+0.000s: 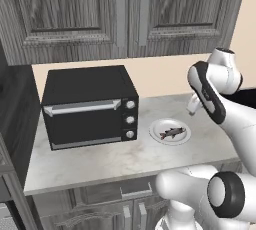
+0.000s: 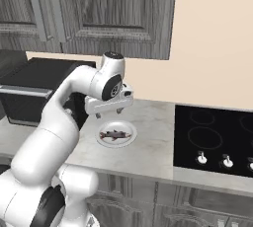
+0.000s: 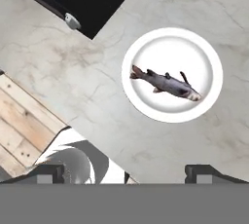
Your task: Place the fish on the bottom rack of the oven, and slide the tray back inside. Close the oven door.
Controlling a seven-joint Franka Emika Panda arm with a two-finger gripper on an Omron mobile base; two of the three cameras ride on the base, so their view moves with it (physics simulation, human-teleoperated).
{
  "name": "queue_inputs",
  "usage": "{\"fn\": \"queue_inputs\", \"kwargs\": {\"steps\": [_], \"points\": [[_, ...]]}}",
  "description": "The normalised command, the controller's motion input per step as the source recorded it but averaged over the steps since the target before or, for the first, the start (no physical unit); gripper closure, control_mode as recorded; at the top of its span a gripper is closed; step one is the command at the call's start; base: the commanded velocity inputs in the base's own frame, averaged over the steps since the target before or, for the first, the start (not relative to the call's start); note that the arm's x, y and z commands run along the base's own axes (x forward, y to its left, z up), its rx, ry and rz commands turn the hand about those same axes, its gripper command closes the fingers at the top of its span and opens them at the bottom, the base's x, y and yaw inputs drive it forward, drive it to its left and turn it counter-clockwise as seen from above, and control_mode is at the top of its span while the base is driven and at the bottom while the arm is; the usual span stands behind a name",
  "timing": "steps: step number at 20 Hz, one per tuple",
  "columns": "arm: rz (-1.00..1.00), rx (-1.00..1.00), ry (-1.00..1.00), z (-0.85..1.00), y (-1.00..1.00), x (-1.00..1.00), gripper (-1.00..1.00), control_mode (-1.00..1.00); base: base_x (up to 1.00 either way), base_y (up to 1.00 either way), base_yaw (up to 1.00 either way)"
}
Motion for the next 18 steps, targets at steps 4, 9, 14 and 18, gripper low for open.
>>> {"fn": "queue_inputs", "kwargs": {"steps": [4, 9, 14, 18], "points": [[0.14, -0.13, 0.0, -0.59, 0.0, 0.16, -1.0, -1.0, 0.0, 0.0, 0.0], [0.08, -0.02, -0.06, -0.58, 0.0, 0.37, -1.0, -1.0, 0.0, 0.0, 0.0], [0.07, 0.0, -0.06, -0.47, 0.0, 0.59, -1.0, -1.0, 0.0, 0.0, 0.0], [0.08, 0.0, -0.01, -0.45, 0.06, 0.61, -1.0, -1.0, 0.0, 0.0, 0.0]]}}
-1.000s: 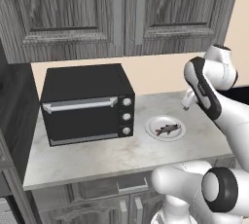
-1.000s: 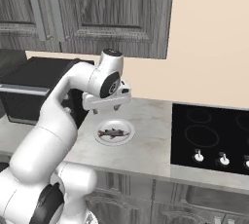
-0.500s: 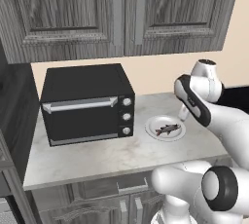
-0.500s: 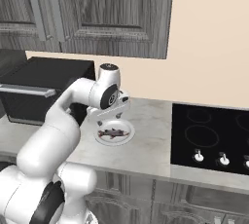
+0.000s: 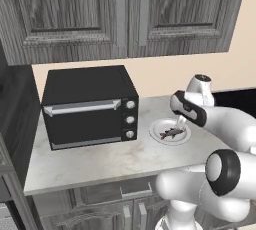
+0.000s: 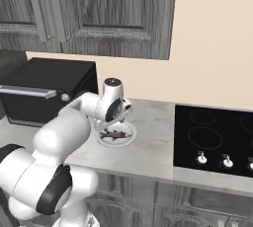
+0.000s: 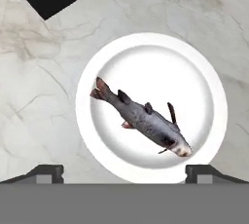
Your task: Place the fish on the bottom rack of the oven, and slide the tray back inside. Close the oven door.
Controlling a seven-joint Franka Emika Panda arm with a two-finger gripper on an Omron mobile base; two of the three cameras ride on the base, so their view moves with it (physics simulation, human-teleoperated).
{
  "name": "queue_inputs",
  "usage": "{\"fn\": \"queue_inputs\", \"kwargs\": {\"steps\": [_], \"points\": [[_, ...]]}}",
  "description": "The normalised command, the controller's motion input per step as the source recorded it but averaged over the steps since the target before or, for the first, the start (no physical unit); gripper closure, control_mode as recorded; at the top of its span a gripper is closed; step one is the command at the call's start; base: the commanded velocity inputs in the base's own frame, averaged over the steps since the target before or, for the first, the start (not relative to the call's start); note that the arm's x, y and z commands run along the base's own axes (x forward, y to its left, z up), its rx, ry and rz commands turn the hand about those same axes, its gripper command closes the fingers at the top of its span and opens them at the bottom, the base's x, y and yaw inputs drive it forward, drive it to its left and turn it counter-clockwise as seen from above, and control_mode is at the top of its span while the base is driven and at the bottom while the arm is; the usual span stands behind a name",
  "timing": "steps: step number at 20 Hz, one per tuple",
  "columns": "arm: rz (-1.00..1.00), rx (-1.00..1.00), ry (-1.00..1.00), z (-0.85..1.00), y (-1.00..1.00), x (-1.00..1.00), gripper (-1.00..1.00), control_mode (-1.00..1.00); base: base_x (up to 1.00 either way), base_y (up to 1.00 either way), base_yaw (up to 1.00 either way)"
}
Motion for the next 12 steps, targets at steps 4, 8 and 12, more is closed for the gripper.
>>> {"fn": "queue_inputs", "kwargs": {"steps": [4, 8, 12], "points": [[0.06, -0.02, 0.0, -0.35, 0.08, 0.41, -1.0, -1.0, 0.0, 0.0, 0.0], [0.06, -0.01, 0.01, -0.27, 0.06, 0.44, -1.0, -1.0, 0.0, 0.0, 0.0], [0.09, -0.02, 0.03, -0.4, 0.04, 0.35, -1.0, -1.0, 0.0, 0.0, 0.0]]}}
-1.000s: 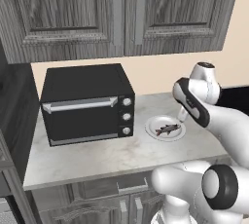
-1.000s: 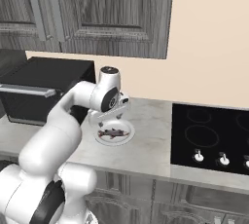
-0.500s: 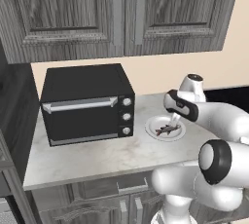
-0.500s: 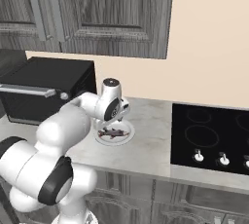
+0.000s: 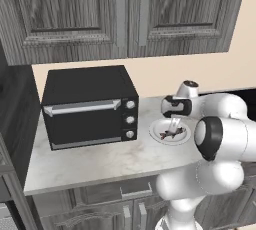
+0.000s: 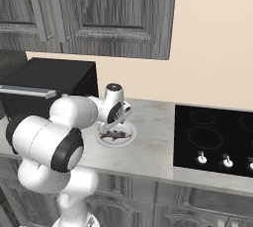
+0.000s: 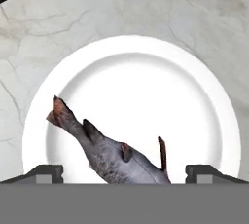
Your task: Place the fish on the bottom rack of the oven, and slide the tray back inside. Close the oven door.
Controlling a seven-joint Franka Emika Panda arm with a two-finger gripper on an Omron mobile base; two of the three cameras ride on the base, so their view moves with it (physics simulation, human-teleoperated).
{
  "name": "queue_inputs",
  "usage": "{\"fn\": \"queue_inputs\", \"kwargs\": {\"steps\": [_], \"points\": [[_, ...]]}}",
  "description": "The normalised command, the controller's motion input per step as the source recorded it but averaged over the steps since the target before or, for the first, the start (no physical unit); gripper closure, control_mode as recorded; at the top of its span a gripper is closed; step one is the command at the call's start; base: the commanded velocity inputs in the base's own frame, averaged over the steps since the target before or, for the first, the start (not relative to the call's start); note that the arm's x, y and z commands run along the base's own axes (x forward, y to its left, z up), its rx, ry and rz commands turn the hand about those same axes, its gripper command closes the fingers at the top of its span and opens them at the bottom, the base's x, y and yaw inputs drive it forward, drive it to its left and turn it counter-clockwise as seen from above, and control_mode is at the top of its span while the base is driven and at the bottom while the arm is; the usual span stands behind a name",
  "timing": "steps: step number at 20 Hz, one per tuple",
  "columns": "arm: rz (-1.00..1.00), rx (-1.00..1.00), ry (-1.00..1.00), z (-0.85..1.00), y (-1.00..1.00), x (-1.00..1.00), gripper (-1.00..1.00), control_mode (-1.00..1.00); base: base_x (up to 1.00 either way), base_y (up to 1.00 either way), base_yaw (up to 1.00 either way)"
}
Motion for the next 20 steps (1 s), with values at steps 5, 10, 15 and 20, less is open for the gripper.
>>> {"fn": "queue_inputs", "kwargs": {"steps": [5, 10, 15, 20], "points": [[0.08, -0.03, 0.05, -0.44, 0.0, 0.17, -1.0, -1.0, 0.0, 0.0, 0.0], [0.08, -0.03, 0.05, -0.38, 0.0, 0.08, -1.0, -1.0, 0.0, 0.0, 0.0], [0.09, 0.0, 0.01, -0.39, 0.0, 0.25, -1.0, -1.0, 0.0, 0.0, 0.0], [0.1, -0.07, 0.0, -0.6, 0.05, -0.06, -1.0, -1.0, 0.0, 0.0, 0.0]]}}
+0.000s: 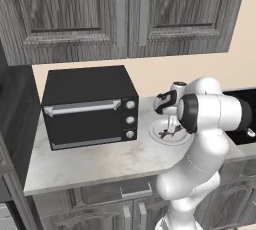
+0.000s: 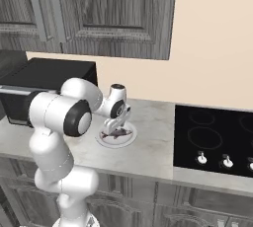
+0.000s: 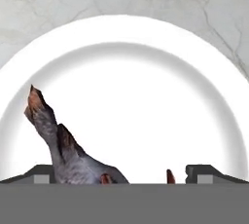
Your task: Place the fish on the bottom rack of the oven, and slide the tray back inside. Close the oven door.
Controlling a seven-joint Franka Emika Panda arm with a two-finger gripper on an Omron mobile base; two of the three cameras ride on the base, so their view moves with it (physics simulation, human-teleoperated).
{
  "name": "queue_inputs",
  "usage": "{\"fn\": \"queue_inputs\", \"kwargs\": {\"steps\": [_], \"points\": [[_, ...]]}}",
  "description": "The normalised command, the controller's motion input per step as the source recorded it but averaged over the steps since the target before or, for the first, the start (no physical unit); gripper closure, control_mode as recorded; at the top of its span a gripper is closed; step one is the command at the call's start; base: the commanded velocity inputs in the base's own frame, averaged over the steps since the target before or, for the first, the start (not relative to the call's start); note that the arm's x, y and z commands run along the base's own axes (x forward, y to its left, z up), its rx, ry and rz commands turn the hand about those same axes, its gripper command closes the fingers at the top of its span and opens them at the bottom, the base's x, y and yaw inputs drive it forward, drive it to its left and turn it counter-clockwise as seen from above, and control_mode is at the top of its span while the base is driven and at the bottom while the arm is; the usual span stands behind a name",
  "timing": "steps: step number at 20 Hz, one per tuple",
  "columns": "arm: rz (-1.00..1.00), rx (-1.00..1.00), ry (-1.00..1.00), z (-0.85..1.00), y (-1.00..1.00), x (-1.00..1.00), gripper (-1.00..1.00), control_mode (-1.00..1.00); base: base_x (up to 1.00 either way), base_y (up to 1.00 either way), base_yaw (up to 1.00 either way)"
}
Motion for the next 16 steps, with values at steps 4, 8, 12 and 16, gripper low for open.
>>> {"fn": "queue_inputs", "kwargs": {"steps": [4, 8, 12, 16], "points": [[0.11, -0.11, -0.04, -0.49, 0.09, -0.52, -1.0, -1.0, 0.0, 0.0, 0.0], [0.1, -0.1, -0.09, -0.36, 0.02, -0.68, -1.0, -1.0, 0.0, 0.0, 0.0], [0.1, -0.06, -0.18, -0.25, 0.0, -0.83, -1.0, -1.0, 0.0, 0.0, 0.0], [0.08, -0.01, -0.07, -0.38, 0.0, -0.12, 1.0, -1.0, 0.0, 0.0, 0.0]]}}
